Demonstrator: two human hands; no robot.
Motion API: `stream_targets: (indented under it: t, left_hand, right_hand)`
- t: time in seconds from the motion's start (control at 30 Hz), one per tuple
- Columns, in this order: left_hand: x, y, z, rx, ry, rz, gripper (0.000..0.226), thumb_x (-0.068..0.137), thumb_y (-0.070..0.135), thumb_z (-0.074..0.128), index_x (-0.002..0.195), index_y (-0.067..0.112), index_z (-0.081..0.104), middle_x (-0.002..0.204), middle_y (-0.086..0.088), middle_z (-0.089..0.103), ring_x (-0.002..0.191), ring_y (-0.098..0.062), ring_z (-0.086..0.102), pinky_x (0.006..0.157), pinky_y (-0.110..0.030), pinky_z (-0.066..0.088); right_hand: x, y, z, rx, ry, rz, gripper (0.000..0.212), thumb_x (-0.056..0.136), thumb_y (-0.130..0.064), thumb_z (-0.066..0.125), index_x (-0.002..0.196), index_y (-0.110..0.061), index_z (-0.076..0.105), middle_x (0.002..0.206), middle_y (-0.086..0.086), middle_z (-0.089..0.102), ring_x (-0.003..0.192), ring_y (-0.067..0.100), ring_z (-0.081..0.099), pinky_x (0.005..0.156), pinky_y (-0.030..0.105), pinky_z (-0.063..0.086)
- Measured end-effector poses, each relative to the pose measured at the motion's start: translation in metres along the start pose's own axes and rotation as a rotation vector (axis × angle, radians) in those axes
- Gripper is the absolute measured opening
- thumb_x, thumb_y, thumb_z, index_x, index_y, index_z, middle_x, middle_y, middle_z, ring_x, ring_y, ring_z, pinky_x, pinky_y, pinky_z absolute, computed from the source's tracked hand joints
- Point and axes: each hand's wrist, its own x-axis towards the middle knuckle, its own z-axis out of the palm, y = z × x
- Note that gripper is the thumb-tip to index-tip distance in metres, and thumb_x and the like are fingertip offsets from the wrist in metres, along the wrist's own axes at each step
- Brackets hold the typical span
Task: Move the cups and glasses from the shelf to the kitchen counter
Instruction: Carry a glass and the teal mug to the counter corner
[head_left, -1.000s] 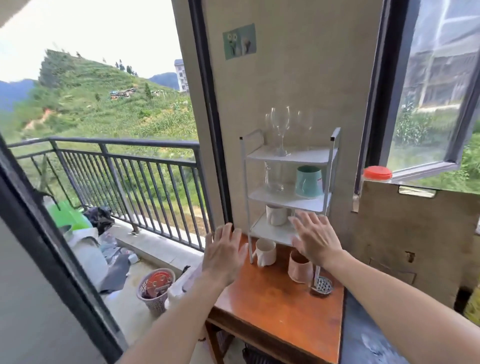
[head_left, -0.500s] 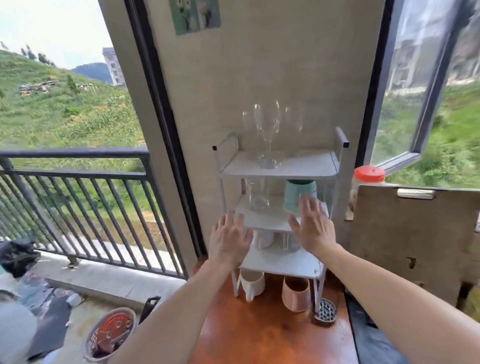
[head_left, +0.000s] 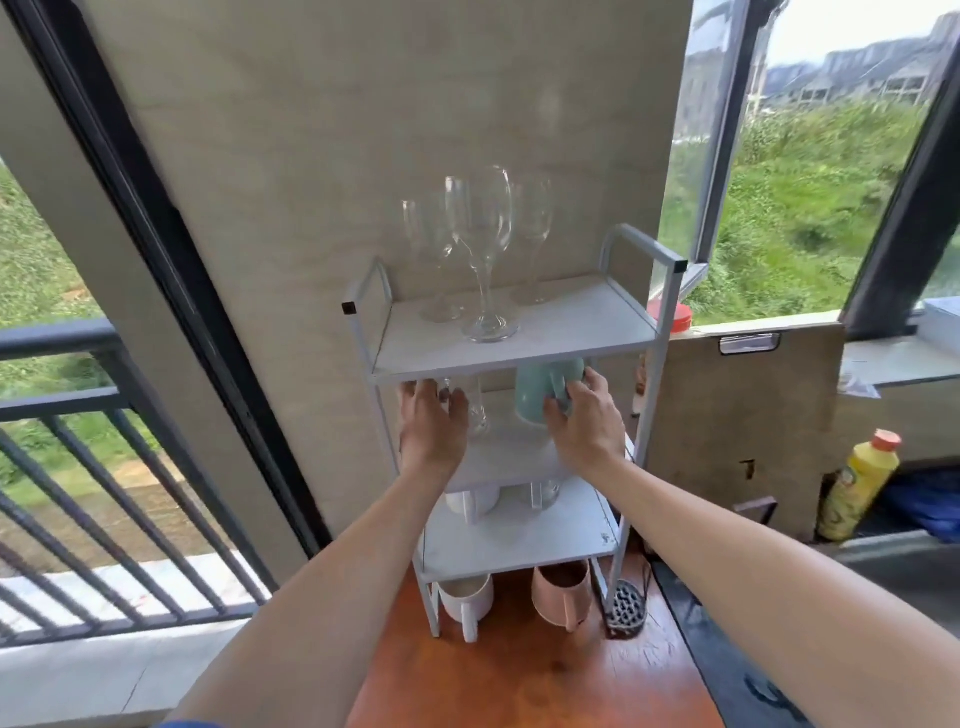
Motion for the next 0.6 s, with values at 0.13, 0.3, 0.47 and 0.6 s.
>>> stream_targets:
  t: [0.13,0.3,0.47,0.6]
  left_hand:
    - [0.004,-0.002,0.005,-0.062,0.024,-0.008,0.028,0.088,0.021,0.058,0.070,0.001,0.051,0.113,-0.009,0.049,0.077,-0.019,0.044,0.064,-0.026,0.030]
    - [-0.009,-0.005,-0.003,-0.048,0.011,0.003,0.031,0.085,0.023,0.064,0.065,0.004,0.049,0.110,-0.007,0.050,0.075,-0.022,0.049,0.066,-0.023,0.031]
    - [-0.035,-0.006,-0.015,0.018,0.033,0.024,0.043,0.078,0.022,0.073,0.055,0.012,0.038,0.106,-0.009,0.053,0.068,-0.022,0.047,0.064,-0.027,0.034]
    - [-0.060,0.002,-0.030,0.018,0.057,0.030,0.046,0.074,0.022,0.077,0.051,0.014,0.037,0.101,-0.009,0.055,0.070,-0.023,0.048,0.066,-0.028,0.035]
  right_hand:
    - [-0.003,-0.002,-0.004,0.118,-0.008,0.058,0.030,0.091,-0.028,0.054,0.098,0.000,0.062,0.144,0.004,0.038,0.108,0.028,0.053,0.079,0.029,0.041]
    - [-0.018,0.000,-0.010,0.150,0.021,0.070,0.035,0.084,-0.036,0.061,0.098,-0.004,0.065,0.136,-0.002,0.046,0.090,0.018,0.053,0.074,0.029,0.043]
    - [-0.045,0.000,-0.024,0.169,0.024,0.058,0.045,0.075,-0.038,0.073,0.110,-0.011,0.063,0.120,0.000,0.055,0.084,0.015,0.052,0.071,0.027,0.042]
    - [-0.069,0.003,-0.046,0.180,-0.023,0.058,0.038,0.071,-0.039,0.077,0.095,-0.011,0.065,0.121,-0.002,0.057,0.085,0.017,0.051,0.074,0.029,0.042]
